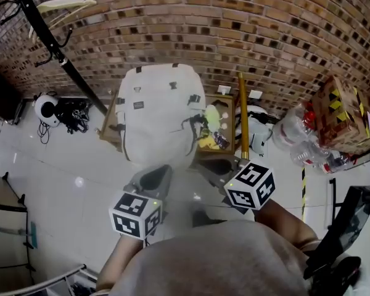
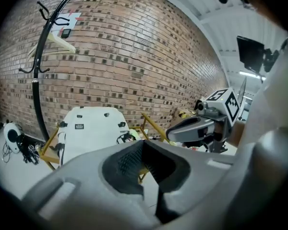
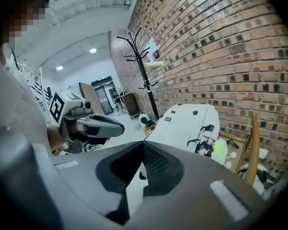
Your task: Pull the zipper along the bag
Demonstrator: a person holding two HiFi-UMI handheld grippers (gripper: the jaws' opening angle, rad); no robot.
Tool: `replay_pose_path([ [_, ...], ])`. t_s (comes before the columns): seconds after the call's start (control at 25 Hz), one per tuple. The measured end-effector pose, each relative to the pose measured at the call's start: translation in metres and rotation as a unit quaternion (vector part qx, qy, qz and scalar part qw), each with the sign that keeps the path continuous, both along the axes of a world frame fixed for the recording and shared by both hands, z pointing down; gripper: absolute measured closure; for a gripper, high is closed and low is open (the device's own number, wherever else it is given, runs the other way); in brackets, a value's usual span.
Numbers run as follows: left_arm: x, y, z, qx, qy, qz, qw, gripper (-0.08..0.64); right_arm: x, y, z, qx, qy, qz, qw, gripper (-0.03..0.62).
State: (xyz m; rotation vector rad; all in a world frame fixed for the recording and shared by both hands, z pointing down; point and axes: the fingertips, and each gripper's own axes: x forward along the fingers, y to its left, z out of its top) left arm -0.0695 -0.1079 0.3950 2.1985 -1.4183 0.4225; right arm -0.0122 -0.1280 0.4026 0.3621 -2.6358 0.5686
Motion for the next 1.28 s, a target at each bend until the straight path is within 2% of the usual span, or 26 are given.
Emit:
replay_pose_path([
  [0.24, -0.007, -0.047, 0.003, -0.007, -0.003, 0.004, 1.0000, 0.560, -0.004, -0.050, -0.002, 0.003, -0.003, 0.008, 1.000, 0.594],
  [0.76, -0.008, -0.096, 0.018, -0.034, -0.013, 0.052, 0.9980, 0.560, -0.011, -0.094, 0.007, -0.004, 0.002, 0.037, 0.999, 0.594],
  [0.96, -0.017, -0.121, 0.039, -0.035, -0.036, 0.072, 0.9961, 0.558, -0.021, -0.106, 0.036, 0.024, 0.032, 0.036, 0.999, 0.594],
  [1.04, -0.015, -0.130, 0.054, -0.054, -0.046, 0.098, 0.9926, 0.459, -0.027, -0.110, 0.053, 0.014, 0.037, 0.034, 0.999, 0.594],
  [1.12, -0.013, -0.141, 0.074, -0.079, -0.062, 0.124, 0.9871, 0.415, -0.033, -0.117, 0.070, 0.001, 0.043, 0.034, 0.998, 0.594],
  [1.28, -0.007, -0.169, 0.112, -0.126, -0.076, 0.160, 0.9761, 0.394, -0.048, -0.127, 0.111, -0.019, 0.074, 0.026, 0.997, 0.594],
])
